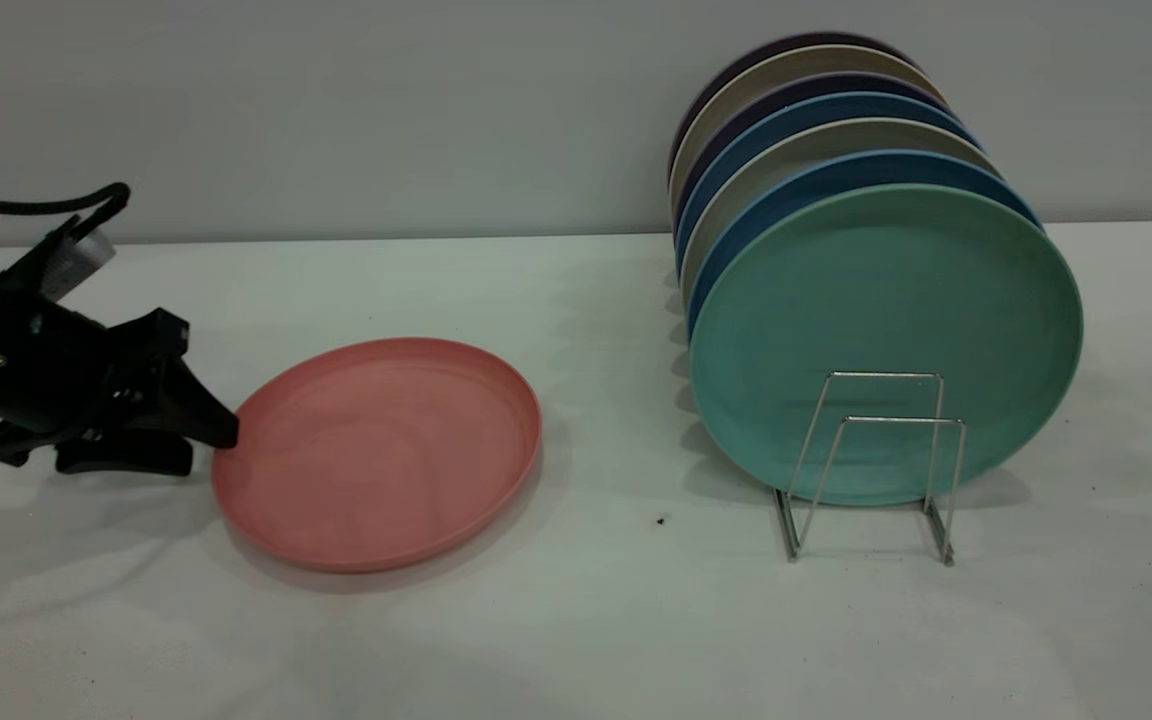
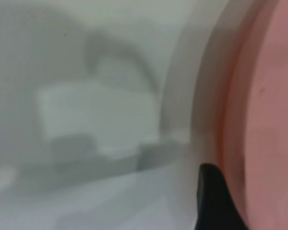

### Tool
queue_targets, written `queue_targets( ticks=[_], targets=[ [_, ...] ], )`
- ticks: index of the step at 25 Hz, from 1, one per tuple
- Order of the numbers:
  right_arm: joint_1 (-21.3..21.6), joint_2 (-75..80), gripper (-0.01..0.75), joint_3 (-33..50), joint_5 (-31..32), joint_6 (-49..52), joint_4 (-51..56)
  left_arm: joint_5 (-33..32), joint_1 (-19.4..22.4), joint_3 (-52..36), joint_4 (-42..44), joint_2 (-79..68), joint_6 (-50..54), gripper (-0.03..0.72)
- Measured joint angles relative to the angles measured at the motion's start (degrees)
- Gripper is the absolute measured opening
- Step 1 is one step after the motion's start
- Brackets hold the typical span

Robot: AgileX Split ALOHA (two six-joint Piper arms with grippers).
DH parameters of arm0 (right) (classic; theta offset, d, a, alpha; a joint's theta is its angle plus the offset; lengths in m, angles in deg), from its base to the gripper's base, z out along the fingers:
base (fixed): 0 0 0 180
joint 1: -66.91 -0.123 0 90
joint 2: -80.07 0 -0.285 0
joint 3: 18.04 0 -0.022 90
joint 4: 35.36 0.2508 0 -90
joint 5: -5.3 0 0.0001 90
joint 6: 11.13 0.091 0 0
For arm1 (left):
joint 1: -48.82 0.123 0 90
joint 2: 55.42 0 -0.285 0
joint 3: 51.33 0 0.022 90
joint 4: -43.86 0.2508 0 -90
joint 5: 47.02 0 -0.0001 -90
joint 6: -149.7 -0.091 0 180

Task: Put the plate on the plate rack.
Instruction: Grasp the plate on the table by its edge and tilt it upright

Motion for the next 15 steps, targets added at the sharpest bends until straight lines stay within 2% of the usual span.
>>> queue_targets(
  ticks=[6, 11, 15],
  targets=[
    [0.0, 0.0, 0.388, 0.0, 0.12, -0.02, 0.0, 0.0, -1.99, 1.19, 0.0, -1.7, 0.31, 0.417],
    [0.0, 0.0, 0.388, 0.0, 0.46, -0.02, 0.01, 0.0, -2.12, 1.3, 0.16, -2.65, 1.11, 0.413],
    [0.0, 0.0, 0.388, 0.0, 0.46, -0.13, 0.01, 0.13, -2.12, 1.52, 0.16, -2.76, 1.17, 0.347]
  ],
)
